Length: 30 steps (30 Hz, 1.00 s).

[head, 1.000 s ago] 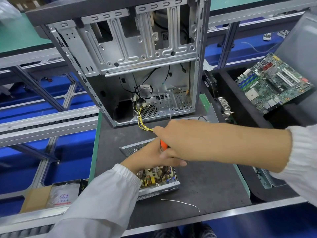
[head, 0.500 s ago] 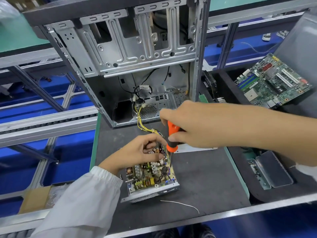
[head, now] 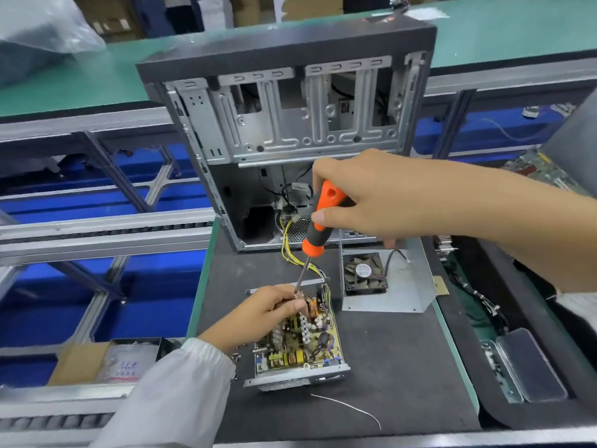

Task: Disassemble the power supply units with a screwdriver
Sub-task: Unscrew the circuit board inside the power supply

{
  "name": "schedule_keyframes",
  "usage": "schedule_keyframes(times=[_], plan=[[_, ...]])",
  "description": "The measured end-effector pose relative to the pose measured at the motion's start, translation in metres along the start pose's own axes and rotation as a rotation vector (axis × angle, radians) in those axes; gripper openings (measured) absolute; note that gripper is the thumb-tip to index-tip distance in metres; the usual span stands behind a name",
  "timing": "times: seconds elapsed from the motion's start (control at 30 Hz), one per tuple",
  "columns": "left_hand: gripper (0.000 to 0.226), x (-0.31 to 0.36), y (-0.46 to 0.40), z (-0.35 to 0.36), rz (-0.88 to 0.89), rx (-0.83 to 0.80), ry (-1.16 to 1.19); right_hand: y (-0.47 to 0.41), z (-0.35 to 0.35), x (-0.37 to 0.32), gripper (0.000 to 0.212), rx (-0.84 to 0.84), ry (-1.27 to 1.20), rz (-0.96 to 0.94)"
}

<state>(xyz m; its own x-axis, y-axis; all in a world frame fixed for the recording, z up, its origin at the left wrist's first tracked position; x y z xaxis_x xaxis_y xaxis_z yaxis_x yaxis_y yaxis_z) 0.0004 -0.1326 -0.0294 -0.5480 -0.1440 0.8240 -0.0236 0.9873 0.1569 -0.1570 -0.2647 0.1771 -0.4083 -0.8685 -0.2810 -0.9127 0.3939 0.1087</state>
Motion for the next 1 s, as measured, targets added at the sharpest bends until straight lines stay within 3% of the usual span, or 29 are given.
schedule_keyframes(times=[0.33, 0.47, 0.67, 0.87, 1.0], plan=[[0.039, -0.022, 0.041, -0.023, -0.086, 0.126, 0.199, -0.024, 0.000, -0.034, 0.022, -0.045, -0.020, -0.049], [0.047, -0.051, 0.052, -0.041, -0.323, 0.334, 0.475, -0.039, 0.017, -0.056, 0.024, -0.039, 0.023, -0.083], [0.044, -0.078, 0.066, -0.036, -0.387, 0.432, 0.900, -0.064, 0.061, -0.083, 0.025, -0.081, 0.086, -0.103], [0.039, -0.090, 0.066, -0.029, -0.439, 0.436, 0.771, -0.072, 0.093, -0.089, 0.022, -0.093, 0.149, -0.089], [0.025, -0.092, 0.061, -0.033, -0.359, 0.410, 0.441, -0.078, 0.106, -0.092, 0.023, -0.084, 0.216, -0.039]])
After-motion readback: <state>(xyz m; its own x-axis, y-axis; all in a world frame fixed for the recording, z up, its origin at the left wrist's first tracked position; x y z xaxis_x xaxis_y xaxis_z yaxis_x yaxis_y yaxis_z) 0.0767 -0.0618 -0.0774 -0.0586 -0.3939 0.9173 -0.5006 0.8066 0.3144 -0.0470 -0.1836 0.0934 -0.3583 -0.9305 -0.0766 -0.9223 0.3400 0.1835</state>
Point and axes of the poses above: each hand's wrist, its own y-axis away from the middle knuckle, its own z-axis out of the palm, x = y × z, the point moved 1 cm from there along -y, towards the middle knuckle, and after that the axes turned 1 degree about y, right-handed, at the moved point
